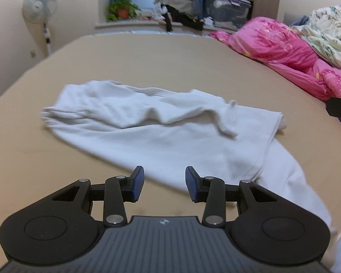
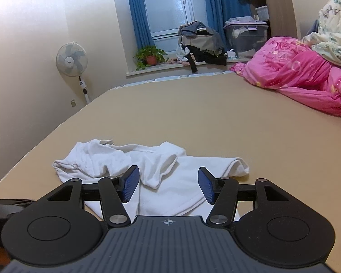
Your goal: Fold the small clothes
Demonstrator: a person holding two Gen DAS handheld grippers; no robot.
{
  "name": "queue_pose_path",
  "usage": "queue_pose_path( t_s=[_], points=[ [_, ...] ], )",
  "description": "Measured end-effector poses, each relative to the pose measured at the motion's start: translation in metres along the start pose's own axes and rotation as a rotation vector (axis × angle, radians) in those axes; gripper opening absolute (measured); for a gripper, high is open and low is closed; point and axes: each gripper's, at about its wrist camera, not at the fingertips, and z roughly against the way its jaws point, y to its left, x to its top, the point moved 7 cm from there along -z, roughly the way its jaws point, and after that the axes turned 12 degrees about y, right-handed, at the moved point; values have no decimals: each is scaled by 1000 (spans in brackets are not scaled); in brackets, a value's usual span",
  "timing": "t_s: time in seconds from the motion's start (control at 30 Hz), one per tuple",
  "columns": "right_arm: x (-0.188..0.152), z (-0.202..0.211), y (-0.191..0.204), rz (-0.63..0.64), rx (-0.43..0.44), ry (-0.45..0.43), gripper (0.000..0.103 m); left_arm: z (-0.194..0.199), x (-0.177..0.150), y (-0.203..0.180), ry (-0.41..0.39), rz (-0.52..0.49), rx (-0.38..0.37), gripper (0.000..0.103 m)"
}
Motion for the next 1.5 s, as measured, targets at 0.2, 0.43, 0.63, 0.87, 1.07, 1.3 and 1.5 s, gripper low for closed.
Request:
queue_pose_path(
  t_s=[0.2, 0.43, 0.63, 0.87, 1.07, 1.3, 1.5],
  points=[
    [3, -2, -22, -68, -15, 11, 60, -55, 26, -43, 84, 21, -59, 75],
    [-5, -15, -42, -129, -55, 81, 61, -91, 22, -35, 188, -14, -32, 6],
    [-9, -22, -53, -184, -84, 113, 61, -19, 10, 14, 94, -55, -75, 4],
    [-11, -18, -53, -189, -123, 103, 61, 99, -62, 108, -1, -51, -132, 4],
    [-21, -17, -36, -95, -141, 121, 61, 118, -118, 185, 129, 28, -145, 9],
    [-49, -46, 10, -60, 31, 290, 61, 115, -77, 218, 74, 85, -221, 46],
    [-81, -82, 56, 69, 77, 446, 61, 51, -77, 201, 186, 95, -191, 53]
  ],
)
